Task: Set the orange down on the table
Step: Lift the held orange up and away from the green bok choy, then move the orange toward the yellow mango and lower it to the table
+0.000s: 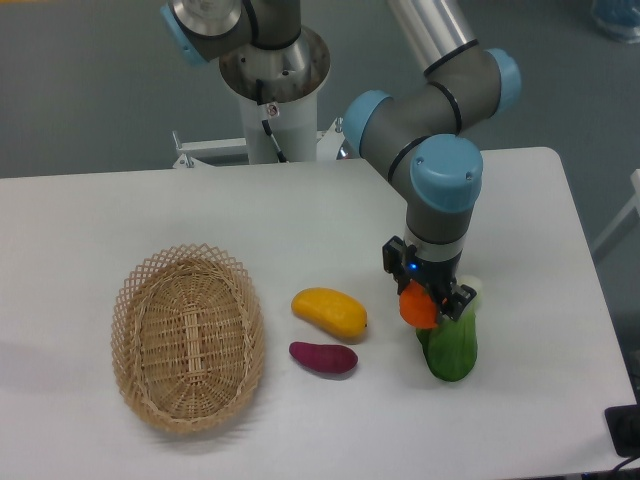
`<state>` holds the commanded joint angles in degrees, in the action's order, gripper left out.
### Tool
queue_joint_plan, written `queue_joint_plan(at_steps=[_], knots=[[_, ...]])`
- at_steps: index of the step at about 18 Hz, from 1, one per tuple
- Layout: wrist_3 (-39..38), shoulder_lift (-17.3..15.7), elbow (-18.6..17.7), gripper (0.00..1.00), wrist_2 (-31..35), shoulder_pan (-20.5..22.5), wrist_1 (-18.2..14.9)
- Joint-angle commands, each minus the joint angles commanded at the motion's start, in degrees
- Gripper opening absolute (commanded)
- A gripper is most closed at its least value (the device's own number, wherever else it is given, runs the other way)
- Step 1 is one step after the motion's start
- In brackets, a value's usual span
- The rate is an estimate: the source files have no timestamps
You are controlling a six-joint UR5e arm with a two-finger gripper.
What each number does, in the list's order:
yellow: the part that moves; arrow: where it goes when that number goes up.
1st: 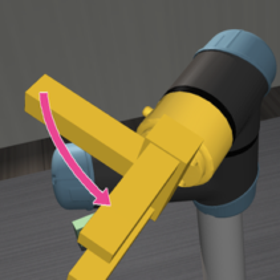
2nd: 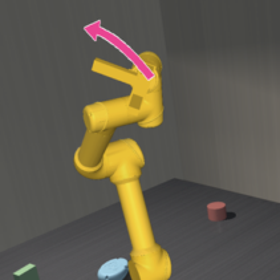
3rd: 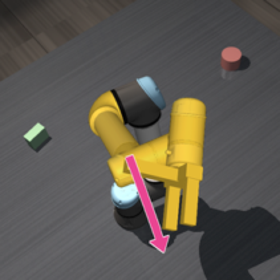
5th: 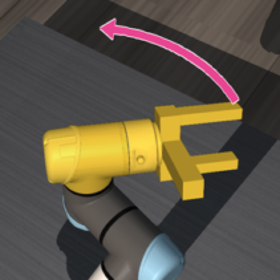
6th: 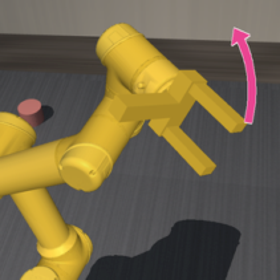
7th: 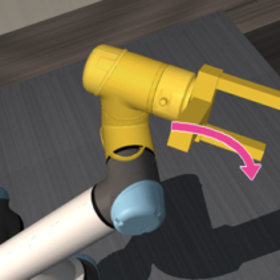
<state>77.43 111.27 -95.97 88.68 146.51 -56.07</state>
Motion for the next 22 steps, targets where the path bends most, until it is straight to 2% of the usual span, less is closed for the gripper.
queue_joint_plan(at_steps=[4, 9, 13, 17, 22], knots=[[0.09, -2.81, -4.04, 0.57, 0.00, 0.00, 0.18], [0.00, -4.92, -8.96, 0.66, 0.09, 0.09, 0.09], [0.35, -7.46, -13.53, 0.62, 0.00, 0.09, 0.44], [4.83, -9.75, -17.58, 0.62, -0.44, 0.00, 0.53], [6.67, -10.99, -20.75, 0.62, -0.53, -0.53, 0.70]])
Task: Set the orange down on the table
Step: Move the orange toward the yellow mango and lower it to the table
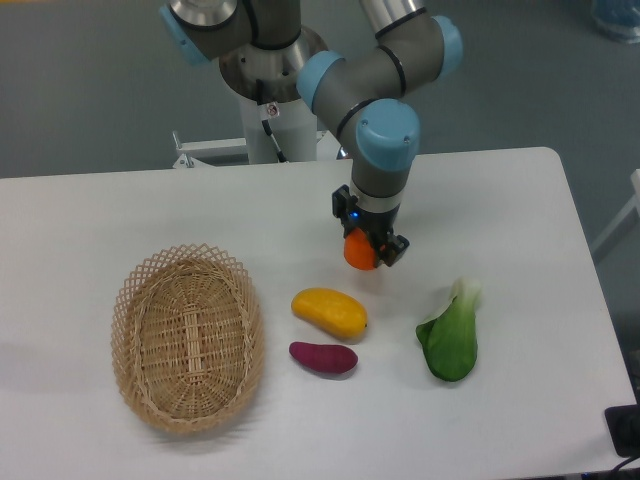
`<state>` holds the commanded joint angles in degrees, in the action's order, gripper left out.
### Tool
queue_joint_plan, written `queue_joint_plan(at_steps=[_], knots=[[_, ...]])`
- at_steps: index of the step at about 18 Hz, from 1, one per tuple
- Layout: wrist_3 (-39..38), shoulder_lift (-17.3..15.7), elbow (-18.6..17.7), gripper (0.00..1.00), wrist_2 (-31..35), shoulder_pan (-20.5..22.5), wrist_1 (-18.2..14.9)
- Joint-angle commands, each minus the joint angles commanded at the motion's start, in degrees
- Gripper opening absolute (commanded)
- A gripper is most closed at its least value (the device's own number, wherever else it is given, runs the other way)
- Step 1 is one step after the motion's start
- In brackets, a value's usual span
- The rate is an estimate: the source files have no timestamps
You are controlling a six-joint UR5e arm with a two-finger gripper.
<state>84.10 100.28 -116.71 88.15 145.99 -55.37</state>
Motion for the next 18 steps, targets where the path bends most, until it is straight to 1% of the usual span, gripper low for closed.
queue_joint_plan(at_steps=[3, 4, 7, 10, 12, 15, 18], knots=[[0.18, -0.26, -1.32, 0.64, -0.09, -0.35, 0.00], [0.10, -0.26, -1.67, 0.64, 0.00, -1.05, 0.17], [0.01, -0.18, -1.85, 0.65, 0.00, -1.41, 0.18], [0.01, -0.26, -2.55, 0.68, 0.00, -1.50, 0.18], [0.01, -0.18, -2.73, 0.78, 0.00, -2.11, 0.18], [-0.17, -0.18, -2.64, 0.99, 0.09, -2.11, 0.18], [-0.34, -0.18, -2.55, 1.00, -0.09, -2.02, 0.18]])
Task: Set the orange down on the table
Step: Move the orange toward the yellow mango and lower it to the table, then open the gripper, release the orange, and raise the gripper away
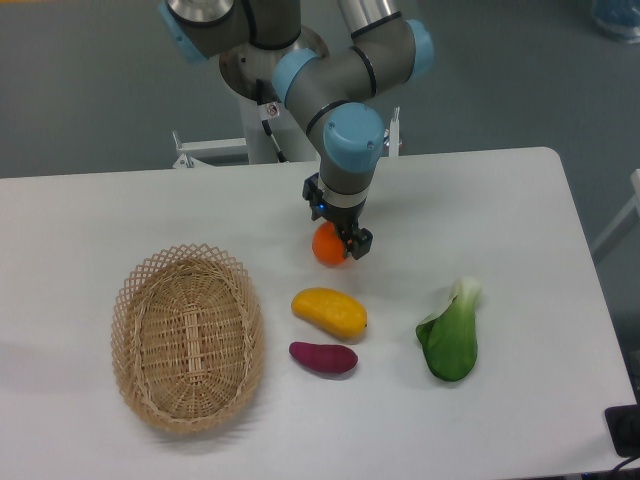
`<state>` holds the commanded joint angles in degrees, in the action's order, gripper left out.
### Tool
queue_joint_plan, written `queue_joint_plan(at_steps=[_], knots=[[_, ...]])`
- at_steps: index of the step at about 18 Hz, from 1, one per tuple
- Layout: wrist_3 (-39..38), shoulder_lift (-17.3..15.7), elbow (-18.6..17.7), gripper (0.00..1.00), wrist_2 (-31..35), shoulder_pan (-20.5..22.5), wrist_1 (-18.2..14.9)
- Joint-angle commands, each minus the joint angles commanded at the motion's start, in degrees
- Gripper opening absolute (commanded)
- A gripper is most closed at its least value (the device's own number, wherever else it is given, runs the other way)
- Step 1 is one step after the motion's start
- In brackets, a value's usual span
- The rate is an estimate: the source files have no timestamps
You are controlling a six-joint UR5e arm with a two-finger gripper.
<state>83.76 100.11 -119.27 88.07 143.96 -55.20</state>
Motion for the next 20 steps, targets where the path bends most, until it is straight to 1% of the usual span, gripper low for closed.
queue_joint_plan(at_steps=[3, 5, 8, 12, 13, 16, 17, 20], knots=[[-0.09, 0.00, 0.87, 1.00, -0.09, 0.26, -0.17], [-0.09, 0.09, 2.54, 1.00, 0.17, 0.61, -0.26], [0.17, 0.17, 6.31, 1.00, 0.17, 1.84, -1.05], [0.53, 1.76, 10.97, 1.00, -0.09, 2.99, -1.05], [0.53, 2.54, 12.12, 1.00, -0.09, 3.34, -1.05], [0.53, 5.79, 17.29, 1.00, -0.62, 4.04, -1.05], [0.53, 7.63, 19.49, 1.00, -0.36, 4.04, -1.14], [0.53, 10.63, 22.84, 1.00, -0.18, 4.04, -1.14]])
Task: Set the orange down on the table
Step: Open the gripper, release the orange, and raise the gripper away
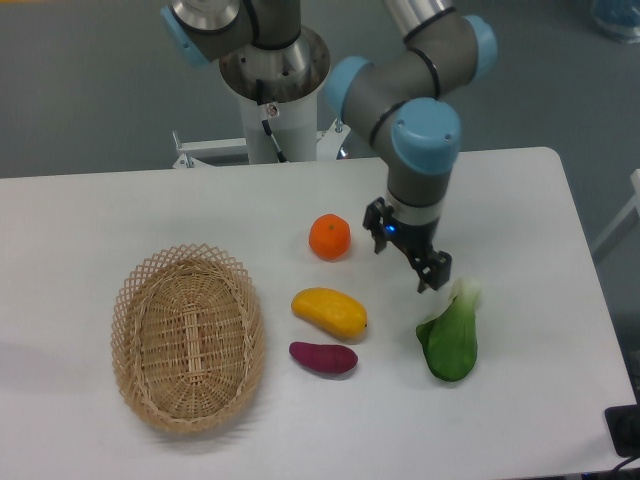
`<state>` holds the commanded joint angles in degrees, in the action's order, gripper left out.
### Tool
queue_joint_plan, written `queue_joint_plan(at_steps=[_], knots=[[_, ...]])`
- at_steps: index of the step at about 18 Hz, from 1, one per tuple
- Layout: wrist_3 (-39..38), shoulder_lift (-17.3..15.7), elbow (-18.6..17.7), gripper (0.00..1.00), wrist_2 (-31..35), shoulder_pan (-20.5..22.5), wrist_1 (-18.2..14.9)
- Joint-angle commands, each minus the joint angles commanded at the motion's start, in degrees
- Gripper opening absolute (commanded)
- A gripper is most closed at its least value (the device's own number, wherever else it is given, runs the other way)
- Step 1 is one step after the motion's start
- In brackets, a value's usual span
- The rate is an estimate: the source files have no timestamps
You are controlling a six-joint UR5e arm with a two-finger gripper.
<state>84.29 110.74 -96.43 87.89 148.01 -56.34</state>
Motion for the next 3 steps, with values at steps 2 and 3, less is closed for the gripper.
queue_joint_plan(at_steps=[2, 3], knots=[[0.00, 1.06, 1.23, 1.00, 0.00, 0.09, 0.00], [0.00, 1.58, 1.85, 1.00, 0.09, 0.44, 0.00]])
